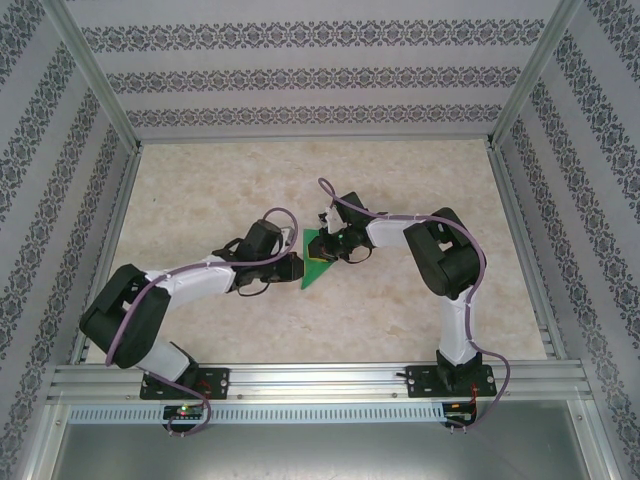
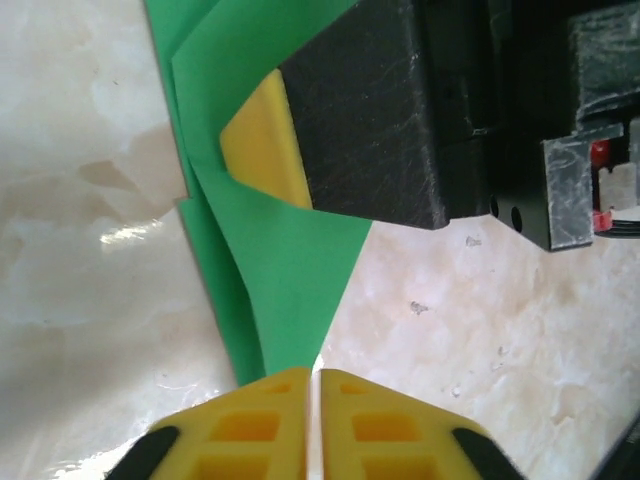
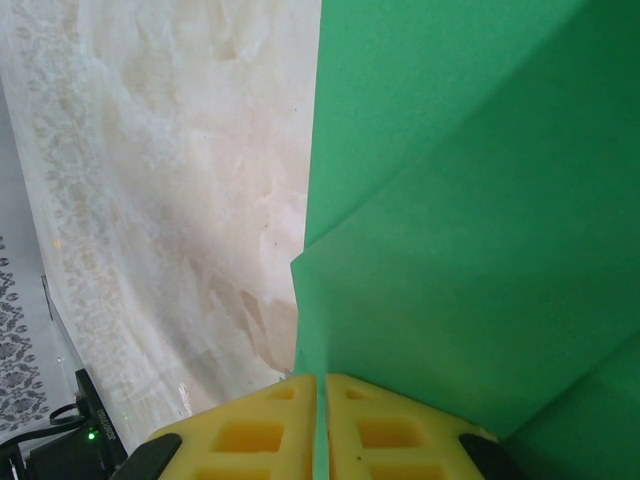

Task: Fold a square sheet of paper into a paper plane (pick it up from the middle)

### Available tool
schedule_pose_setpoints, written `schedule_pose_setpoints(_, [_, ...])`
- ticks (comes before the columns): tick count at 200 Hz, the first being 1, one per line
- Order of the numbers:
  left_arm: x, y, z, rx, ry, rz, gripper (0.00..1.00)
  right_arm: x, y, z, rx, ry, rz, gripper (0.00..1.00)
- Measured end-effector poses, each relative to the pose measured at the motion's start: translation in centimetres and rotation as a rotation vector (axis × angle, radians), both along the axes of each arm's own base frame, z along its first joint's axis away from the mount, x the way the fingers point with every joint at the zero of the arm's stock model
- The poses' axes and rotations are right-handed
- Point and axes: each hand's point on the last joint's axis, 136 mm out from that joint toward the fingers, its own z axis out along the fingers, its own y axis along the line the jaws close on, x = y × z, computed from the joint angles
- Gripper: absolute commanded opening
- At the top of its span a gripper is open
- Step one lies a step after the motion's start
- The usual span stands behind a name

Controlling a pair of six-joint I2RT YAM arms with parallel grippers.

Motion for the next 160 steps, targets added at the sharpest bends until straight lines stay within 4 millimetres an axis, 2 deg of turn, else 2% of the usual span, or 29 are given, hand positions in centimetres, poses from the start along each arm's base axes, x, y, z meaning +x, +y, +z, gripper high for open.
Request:
schedule_pose_setpoints(26, [0.5, -1.0, -0.9, -0.019, 0.035, -0.012, 0.07, 0.0, 0.0, 0.0, 0.0, -0.001, 0.0, 0.11])
schedule_pose_setpoints(66, [0.5, -1.5, -2.4, -0.026, 0.066, -0.018, 0.07, 0.0, 0.0, 0.0, 0.003, -0.005, 0.0, 0.11])
schedule_pose_setpoints(119, [0.0, -1.6, -4.2, -0.046, 0.103, -0.016, 0.06, 0.0, 0.0, 0.0, 0.005, -0.009, -0.001, 0.11])
schedule_pose_setpoints(160, [-0.4, -1.6, -4.7, -0.08, 0.092, -0.012, 0.06, -0.1, 0.0, 0.0, 0.004, -0.008, 0.0, 0.11])
